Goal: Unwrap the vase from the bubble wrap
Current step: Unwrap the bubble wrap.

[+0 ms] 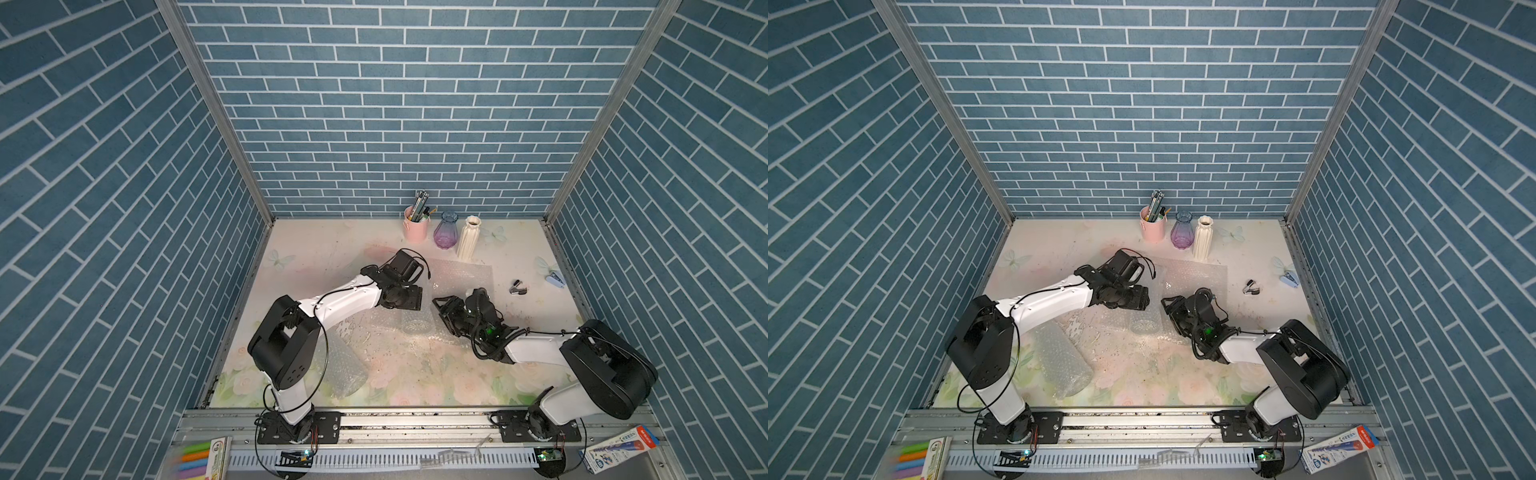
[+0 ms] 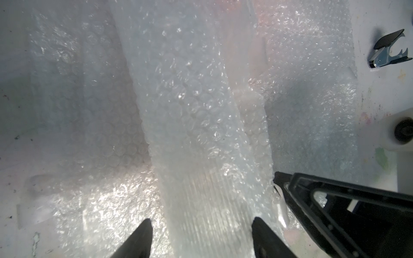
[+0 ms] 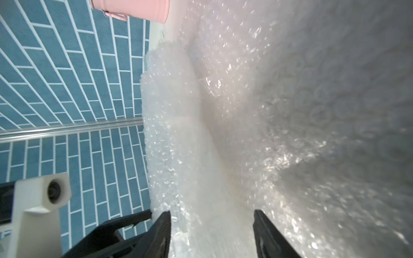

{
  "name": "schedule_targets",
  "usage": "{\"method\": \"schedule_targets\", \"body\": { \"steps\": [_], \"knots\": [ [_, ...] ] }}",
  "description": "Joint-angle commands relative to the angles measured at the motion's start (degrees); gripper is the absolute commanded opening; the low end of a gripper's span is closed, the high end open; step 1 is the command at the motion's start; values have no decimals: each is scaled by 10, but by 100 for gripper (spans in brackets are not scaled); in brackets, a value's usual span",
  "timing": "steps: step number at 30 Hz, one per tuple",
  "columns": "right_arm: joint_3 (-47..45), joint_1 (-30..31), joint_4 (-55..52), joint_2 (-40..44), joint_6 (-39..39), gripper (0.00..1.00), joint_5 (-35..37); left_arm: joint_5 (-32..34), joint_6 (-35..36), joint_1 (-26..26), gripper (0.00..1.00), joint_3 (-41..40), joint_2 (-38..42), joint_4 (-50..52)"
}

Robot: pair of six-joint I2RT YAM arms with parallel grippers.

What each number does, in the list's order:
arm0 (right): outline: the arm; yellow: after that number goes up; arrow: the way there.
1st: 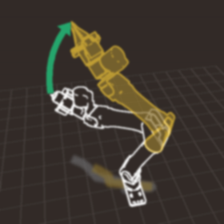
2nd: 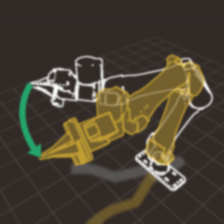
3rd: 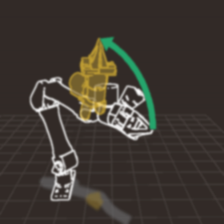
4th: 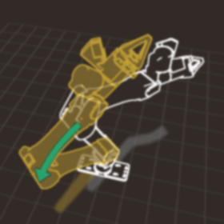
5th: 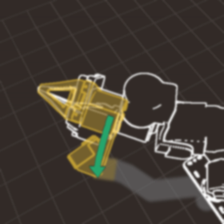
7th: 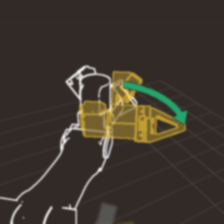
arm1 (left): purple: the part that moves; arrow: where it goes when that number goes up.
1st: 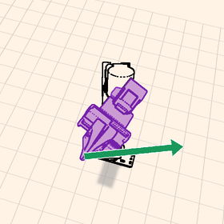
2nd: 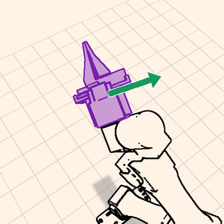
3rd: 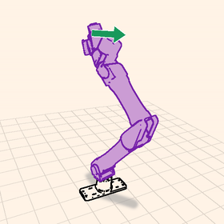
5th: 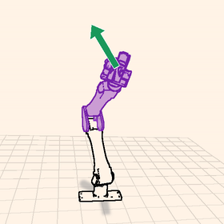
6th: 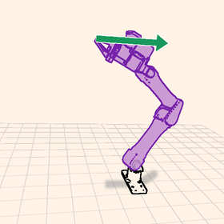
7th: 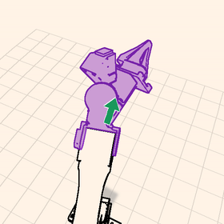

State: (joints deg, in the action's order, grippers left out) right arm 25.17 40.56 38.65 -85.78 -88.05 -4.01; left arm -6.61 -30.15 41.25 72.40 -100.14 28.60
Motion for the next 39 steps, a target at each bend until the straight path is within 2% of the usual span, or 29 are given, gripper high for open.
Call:
{"method": "schedule_targets", "body": {
  "steps": [1,7,12,20,34,39],
  "knots": [
    [-8,3,61,-20,-83,60,4,-2,3,-1,71,14,-16,15],
    [-1,3,118,-62,-136,57,-6,-3,6,-1,72,17,-16,16],
    [-2,3,126,-57,-137,44,-7,-2,7,-1,72,13,-14,15],
    [-2,3,70,-7,-109,0,19,-3,8,-1,72,10,-16,12],
    [-22,3,41,34,-85,0,54,14,12,-10,72,-27,11,21],
    [-25,3,-1,49,-46,0,72,15,10,-23,72,-53,28,16]
  ]
}}
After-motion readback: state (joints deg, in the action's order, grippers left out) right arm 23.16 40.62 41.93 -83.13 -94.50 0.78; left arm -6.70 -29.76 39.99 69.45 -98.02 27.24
